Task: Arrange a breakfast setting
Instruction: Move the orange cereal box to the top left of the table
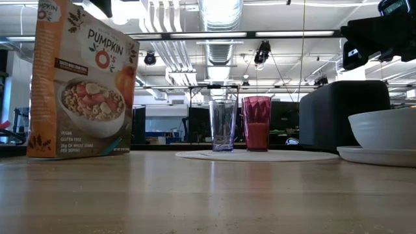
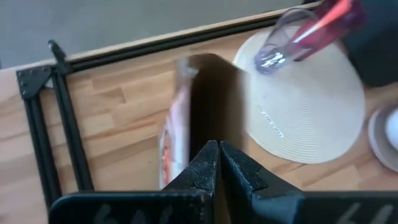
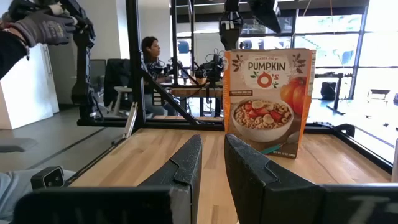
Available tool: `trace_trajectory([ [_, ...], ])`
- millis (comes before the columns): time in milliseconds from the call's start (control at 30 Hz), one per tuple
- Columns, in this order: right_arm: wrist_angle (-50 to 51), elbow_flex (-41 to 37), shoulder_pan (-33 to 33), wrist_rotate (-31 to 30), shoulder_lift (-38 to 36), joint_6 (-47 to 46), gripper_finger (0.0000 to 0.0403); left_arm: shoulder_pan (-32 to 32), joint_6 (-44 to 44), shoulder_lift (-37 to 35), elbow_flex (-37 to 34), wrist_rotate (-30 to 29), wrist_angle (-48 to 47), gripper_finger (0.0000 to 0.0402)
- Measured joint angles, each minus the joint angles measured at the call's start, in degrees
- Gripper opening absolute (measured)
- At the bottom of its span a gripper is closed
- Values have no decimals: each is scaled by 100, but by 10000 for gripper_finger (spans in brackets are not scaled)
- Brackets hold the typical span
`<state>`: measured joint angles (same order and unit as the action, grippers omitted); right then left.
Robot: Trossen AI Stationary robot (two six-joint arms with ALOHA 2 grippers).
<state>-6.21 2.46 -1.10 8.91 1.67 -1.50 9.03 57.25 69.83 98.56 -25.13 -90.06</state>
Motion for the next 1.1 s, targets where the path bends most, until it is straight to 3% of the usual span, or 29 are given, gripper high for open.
trace_trajectory([
  [300,1,0,1,1,-1,0,59,-2018,815,-136,-154,-541,3,0],
  [600,0,0,0,2,-2,0,59,-4253,2033,338,-194,-1796,6,0],
  [900,0,0,0,2,-2,0,59,-5361,3556,1158,-196,-1931,7,0],
  [1100,2,0,1,1,0,0,59,-5701,4457,1450,-318,-1407,8,0],
])
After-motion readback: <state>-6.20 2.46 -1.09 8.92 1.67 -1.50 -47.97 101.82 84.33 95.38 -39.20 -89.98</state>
